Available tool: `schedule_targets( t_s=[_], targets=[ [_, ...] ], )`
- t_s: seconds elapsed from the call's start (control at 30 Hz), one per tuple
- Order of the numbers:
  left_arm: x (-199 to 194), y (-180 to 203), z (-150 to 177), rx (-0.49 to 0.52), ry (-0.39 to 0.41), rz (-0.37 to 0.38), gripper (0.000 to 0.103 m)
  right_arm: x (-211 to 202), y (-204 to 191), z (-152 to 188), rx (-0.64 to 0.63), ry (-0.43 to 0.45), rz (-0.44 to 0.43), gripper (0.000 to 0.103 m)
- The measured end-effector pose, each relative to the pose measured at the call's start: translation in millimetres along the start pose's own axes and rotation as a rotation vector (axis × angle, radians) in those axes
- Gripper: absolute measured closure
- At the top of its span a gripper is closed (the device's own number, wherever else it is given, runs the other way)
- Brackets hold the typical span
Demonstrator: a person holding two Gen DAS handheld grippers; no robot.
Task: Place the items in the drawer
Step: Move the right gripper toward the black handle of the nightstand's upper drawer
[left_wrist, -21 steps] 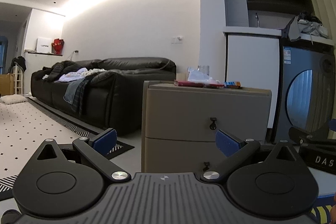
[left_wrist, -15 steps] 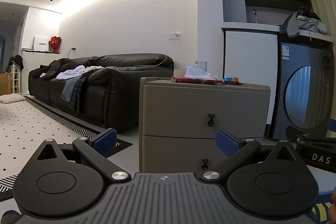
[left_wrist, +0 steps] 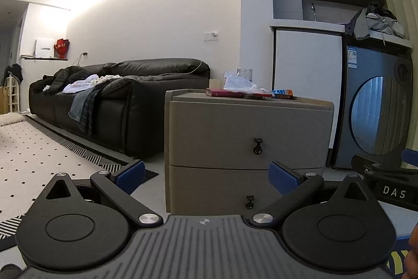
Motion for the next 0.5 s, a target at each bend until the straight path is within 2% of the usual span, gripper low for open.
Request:
schedule_targets(
  t_s=[0.5],
  targets=[
    [15.1, 1.6, -1.6, -0.004, -0.036, -0.005, 0.000, 13.1, -0.3, 0.5, -0.013, -0.008, -0.001, 0.000]
  ],
)
Point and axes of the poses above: each gripper's, at about its wrist camera, not at the fingertips, and x roughly the way its jaws point, y to its right, z to its underside, the point moved 8 cm from there along x, roughly the way its jaws point
